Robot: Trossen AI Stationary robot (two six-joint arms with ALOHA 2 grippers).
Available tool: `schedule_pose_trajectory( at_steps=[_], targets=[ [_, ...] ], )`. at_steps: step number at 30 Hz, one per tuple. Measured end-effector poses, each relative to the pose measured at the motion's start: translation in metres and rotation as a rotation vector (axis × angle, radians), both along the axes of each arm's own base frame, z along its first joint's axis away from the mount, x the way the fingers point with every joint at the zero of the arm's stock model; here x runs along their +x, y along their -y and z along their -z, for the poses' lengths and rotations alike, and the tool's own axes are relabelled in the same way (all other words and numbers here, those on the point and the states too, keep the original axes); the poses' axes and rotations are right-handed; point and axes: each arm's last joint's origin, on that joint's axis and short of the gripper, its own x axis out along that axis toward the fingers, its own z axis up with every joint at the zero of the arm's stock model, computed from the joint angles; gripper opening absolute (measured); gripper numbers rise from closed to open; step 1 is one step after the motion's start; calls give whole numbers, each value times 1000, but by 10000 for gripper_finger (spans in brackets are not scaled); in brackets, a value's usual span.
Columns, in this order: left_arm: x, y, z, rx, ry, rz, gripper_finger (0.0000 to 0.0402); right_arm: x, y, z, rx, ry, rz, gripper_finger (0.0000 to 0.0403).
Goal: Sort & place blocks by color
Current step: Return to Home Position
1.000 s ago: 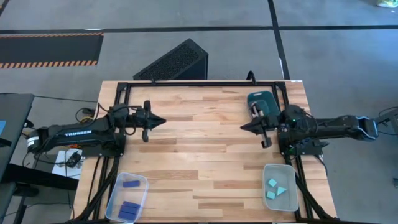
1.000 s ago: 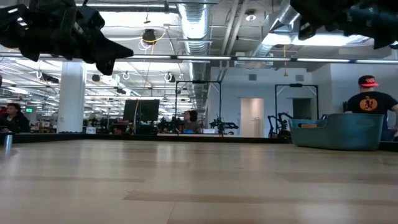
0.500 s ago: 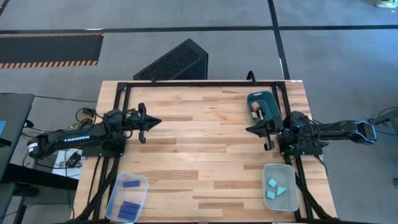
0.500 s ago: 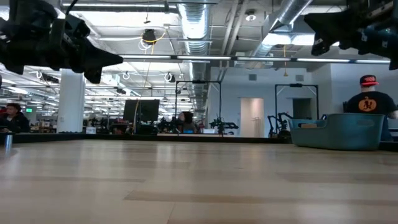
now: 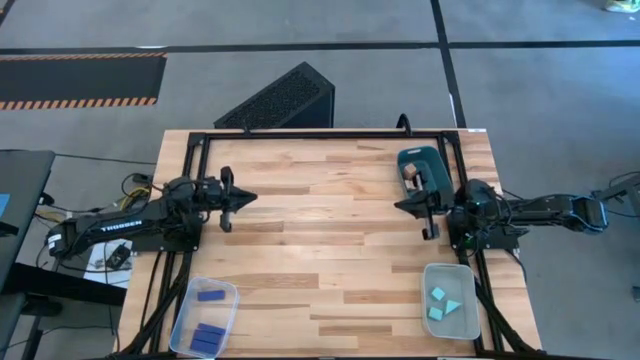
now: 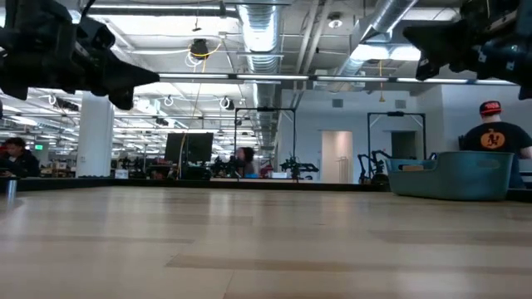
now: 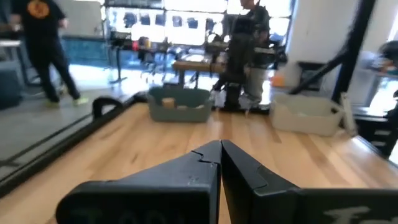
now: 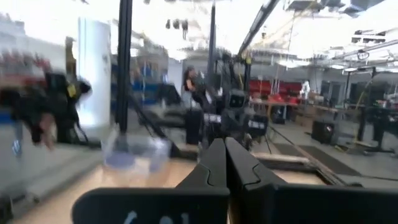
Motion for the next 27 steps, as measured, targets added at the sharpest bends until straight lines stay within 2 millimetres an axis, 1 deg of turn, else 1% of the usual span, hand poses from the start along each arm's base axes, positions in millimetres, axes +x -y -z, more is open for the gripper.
schedule_pose_trajectory(
  at_steps=[3,7,14,17,18,20,23,26,27],
  targets=[
    [-3,1,-5,23,42,11,0,-1,-1,-4,61,24,-51,2],
    [-8,3,-11,58,100,0,0,-10,-5,-10,30,75,-128,2],
    [-22,9,-6,49,83,-7,0,-24,-6,-3,49,-4,-111,2],
    [-22,9,-2,20,44,19,0,-30,-7,0,42,-12,-110,3],
    [-22,10,-3,26,56,41,0,-32,-8,0,29,-5,-105,4],
    [-22,11,-3,21,55,72,0,-33,-8,0,20,-12,-100,7],
    [-22,11,-4,38,59,62,0,-32,-8,2,0,-30,-106,10],
    [-22,10,-2,40,42,44,0,-30,-7,13,-15,-137,-86,9],
    [-22,10,-2,41,43,44,0,-30,-6,14,-16,-144,-68,8]
  ],
)
